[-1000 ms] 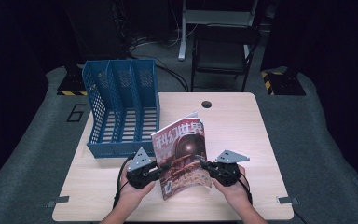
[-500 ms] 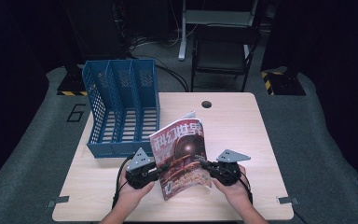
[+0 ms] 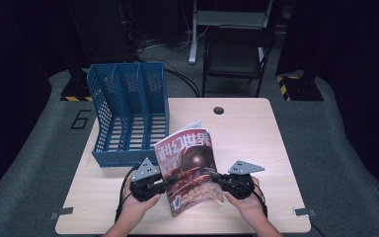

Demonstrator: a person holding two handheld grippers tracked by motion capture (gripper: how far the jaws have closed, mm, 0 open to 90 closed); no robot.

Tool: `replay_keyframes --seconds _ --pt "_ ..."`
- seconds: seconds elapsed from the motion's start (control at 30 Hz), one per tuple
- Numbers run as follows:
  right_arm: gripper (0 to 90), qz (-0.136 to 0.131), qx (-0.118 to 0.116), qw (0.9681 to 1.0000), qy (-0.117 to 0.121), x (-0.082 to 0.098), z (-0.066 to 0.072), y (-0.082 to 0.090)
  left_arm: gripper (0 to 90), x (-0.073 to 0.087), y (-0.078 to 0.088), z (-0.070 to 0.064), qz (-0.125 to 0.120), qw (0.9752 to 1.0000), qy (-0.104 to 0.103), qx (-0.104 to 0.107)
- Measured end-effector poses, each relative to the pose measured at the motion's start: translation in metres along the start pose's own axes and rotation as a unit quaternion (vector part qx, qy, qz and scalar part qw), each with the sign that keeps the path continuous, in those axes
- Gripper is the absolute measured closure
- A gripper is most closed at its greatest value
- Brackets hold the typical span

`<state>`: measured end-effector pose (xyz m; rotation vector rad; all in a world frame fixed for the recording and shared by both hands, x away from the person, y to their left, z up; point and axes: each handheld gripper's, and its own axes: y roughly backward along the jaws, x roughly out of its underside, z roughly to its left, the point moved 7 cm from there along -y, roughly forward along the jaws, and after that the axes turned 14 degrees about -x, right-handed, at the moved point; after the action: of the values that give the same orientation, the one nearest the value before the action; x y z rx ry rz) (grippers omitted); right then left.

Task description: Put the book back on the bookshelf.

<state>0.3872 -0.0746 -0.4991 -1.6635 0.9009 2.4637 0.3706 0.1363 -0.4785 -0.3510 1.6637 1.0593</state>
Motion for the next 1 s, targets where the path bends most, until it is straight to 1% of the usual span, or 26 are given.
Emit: replay_keyframes --seconds 0.07,0.1,0.13,0.17,0.2,0.23,0.27,0.3,0.33,0.4,0.43,0.47,0.57,0.6,0.63,0.67,0.7,0.73,0.77,0.8,0.83,0.87,0.93,0.97,1.0 --pt "86.3 0.0 0.001 1.0 0.001 0.0 0.0 0.0 76.8 -0.001 0.001 -0.002 -0.002 1.0 -0.002 -0.001" --pt "86.3 -0.001 0.004 1.0 0.004 -0.001 0.0 0.0 77.2 -0.003 0.002 -0.004 -0.006 0.9997 -0.021 -0.008" --pt "86.3 0.0 0.005 1.0 0.005 -0.001 0.0 0.0 77.4 -0.004 0.002 -0.006 -0.01 0.9996 -0.022 -0.011" --pt "86.3 -0.003 0.006 1.0 0.007 -0.002 -0.001 0.0 77.6 -0.006 0.003 -0.006 -0.013 0.9993 -0.031 -0.014" --pt "86.4 -0.008 0.006 0.9999 0.001 -0.002 0.0 0.0 77.9 -0.006 0.003 -0.007 -0.014 0.9992 -0.035 -0.015" --pt "86.4 -0.006 0.006 0.9999 0.01 -0.003 -0.001 0.0 78.2 -0.006 0.003 -0.007 -0.014 0.9992 -0.035 -0.015" --pt "86.6 -0.008 0.007 0.9999 0.009 -0.004 -0.001 0.0 78.7 -0.007 0.004 -0.008 -0.017 0.9994 -0.027 -0.013" --pt "86.5 -0.008 0.01 0.9999 0.008 -0.005 -0.001 0.0 79.2 -0.007 0.004 -0.006 -0.016 0.9992 -0.035 -0.012" --pt "86.5 -0.006 0.008 0.9999 0.011 -0.005 -0.001 0.0 79.5 -0.008 0.003 -0.006 -0.018 0.9992 -0.032 -0.015" --pt "86.6 -0.006 0.009 0.9999 0.01 -0.006 -0.001 0.0 80.1 -0.008 0.003 -0.006 -0.018 0.9993 -0.031 -0.015" --pt "86.5 -0.006 0.01 0.9999 0.01 -0.006 -0.002 0.0 80.5 -0.009 0.004 -0.007 -0.016 0.9994 -0.027 -0.011" --pt "86.4 -0.005 0.008 0.9999 0.008 -0.006 -0.002 0.0 80.9 -0.009 0.004 -0.006 -0.016 0.9992 -0.034 -0.012" --pt "86.2 -0.012 0.01 0.9999 0.005 -0.007 -0.002 0.0 82.4 -0.012 0.004 -0.006 -0.025 0.9988 -0.038 -0.022" --pt "86.0 -0.01 0.008 0.9999 0.005 -0.007 -0.002 0.0 83.0 -0.012 0.005 -0.006 -0.025 0.9987 -0.038 -0.023" --pt "85.8 -0.01 0.006 0.9999 0.005 -0.007 -0.002 0.0 83.4 -0.013 0.005 -0.006 -0.027 0.9982 -0.045 -0.027" --pt "85.8 -0.011 0.005 0.9999 0.006 -0.007 -0.001 0.0 83.6 -0.013 0.006 -0.007 -0.029 0.9979 -0.051 -0.028" --pt "85.8 -0.008 0.006 0.9999 0.008 -0.007 -0.001 0.0 83.7 -0.014 0.006 -0.007 -0.033 0.9973 -0.056 -0.034" --pt "85.7 -0.008 0.009 0.9999 0.011 -0.007 -0.001 0.0 83.7 -0.014 0.007 -0.008 -0.032 0.997 -0.062 -0.033" --pt "85.7 -0.008 0.009 0.9999 0.011 -0.007 -0.001 0.0 83.7 -0.014 0.007 -0.008 -0.032 0.997 -0.062 -0.033" --pt "85.7 -0.008 0.013 0.9998 0.013 -0.008 -0.001 0.001 83.7 -0.015 0.007 -0.009 -0.036 0.9964 -0.066 -0.038" --pt "85.7 -0.008 0.013 0.9998 0.013 -0.008 -0.001 0.001 83.7 -0.015 0.006 -0.009 -0.037 0.9962 -0.069 -0.039" --pt "85.5 -0.008 0.014 0.9998 0.014 -0.008 -0.001 0.001 83.7 -0.014 0.006 -0.009 -0.033 0.9967 -0.064 -0.037" --pt "85.0 -0.007 0.013 0.9998 0.012 -0.007 -0.002 0.0 83.8 -0.014 0.005 -0.008 -0.034 0.9965 -0.065 -0.039" --pt "84.7 -0.004 0.014 0.9998 0.013 -0.007 -0.002 0.0 83.8 -0.013 0.005 -0.006 -0.03 0.9972 -0.061 -0.032" --pt "84.7 -0.004 0.014 0.9998 0.013 -0.007 -0.002 0.0 83.8 -0.013 0.005 -0.006 -0.03 0.9972 -0.061 -0.032"
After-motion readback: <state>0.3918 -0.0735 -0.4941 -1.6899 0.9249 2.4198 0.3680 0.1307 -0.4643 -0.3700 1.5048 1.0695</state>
